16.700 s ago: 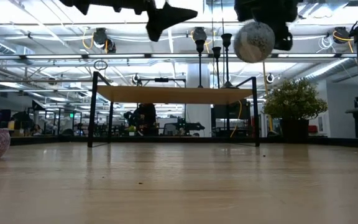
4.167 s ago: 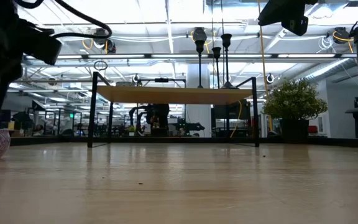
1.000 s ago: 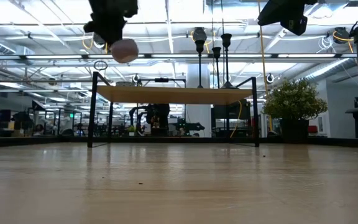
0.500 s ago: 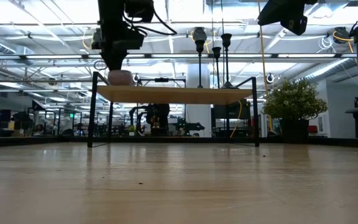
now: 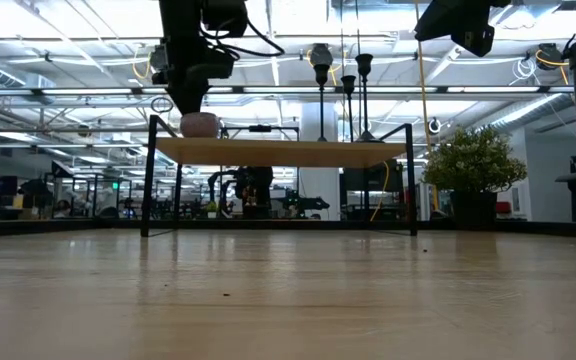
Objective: Pick & Place candle stick holders
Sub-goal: Put the purple patterned scented candle on the shelf aligned with the other blue patterned scented candle
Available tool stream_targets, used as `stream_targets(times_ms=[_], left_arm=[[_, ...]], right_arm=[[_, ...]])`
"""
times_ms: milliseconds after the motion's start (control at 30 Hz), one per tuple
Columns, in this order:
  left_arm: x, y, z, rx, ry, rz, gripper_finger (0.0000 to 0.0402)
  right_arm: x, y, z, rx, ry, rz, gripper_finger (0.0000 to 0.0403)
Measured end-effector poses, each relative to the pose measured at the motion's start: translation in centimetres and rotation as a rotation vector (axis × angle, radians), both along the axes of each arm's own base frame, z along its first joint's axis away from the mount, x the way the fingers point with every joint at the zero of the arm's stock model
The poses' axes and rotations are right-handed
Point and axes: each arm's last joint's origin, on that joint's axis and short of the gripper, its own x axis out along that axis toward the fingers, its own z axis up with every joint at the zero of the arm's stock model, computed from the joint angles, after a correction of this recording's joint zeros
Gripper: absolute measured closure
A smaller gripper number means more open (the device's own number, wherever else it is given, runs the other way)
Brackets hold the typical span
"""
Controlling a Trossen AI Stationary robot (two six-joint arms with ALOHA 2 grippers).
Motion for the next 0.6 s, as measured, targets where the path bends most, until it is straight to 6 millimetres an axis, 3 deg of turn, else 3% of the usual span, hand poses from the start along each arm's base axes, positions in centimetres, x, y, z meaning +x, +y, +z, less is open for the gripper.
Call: stream_targets(times_ms=[367, 600], left_arm=[[0.03, -0.03, -0.04, -0.006, -0.001, 0.0, 0.04], [0.14, 0.03, -0.01, 0.003, -0.012, 0.002, 0.0369]], right_arm=[[0.0, 0.0, 0.0, 0.0, 0.0, 0.0, 0.0358], [0.0, 0.0, 0.0, 0.0, 0.0, 0.0, 0.0358]])
